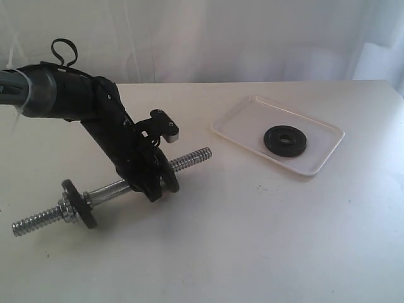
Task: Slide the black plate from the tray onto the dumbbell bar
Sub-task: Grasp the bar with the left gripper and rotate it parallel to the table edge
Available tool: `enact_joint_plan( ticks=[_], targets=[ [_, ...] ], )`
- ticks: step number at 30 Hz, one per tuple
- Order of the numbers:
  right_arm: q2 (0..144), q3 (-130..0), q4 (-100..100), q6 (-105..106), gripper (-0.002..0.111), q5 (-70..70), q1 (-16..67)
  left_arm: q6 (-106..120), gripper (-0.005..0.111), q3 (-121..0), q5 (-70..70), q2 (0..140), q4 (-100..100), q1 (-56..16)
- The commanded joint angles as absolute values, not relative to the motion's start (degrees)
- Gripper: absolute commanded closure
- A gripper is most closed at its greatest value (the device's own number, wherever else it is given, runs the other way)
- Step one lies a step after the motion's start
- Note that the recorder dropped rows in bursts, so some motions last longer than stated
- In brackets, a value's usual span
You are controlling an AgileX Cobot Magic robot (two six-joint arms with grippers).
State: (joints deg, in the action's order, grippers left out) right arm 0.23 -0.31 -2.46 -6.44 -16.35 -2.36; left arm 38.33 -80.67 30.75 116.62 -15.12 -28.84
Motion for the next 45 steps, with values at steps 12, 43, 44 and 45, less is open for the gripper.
enact_joint_plan(
  ticks=[12,43,44,45],
  targets=[
    [0.0,0.0,-2.8,-6.2,0.108,-16.2,-2.7,51.4,0.107,-80.8,26.2,116.6,-21.0,-29.0],
    [0.0,0.0,-2.8,-6.3,0.108,-16.2,-2.7,88.8,0.107,-83.4,25.3,119.6,-55.3,-29.3],
    [0.0,0.0,-2.8,-6.3,0.108,-16.2,-2.7,88.6,0.107,-83.4,25.3,119.6,-55.3,-29.3],
    [0.0,0.0,-2.8,-6.3,0.108,-16.2,-2.7,88.5,0.107,-83.4,25.6,119.6,-55.2,-29.3]
  ],
)
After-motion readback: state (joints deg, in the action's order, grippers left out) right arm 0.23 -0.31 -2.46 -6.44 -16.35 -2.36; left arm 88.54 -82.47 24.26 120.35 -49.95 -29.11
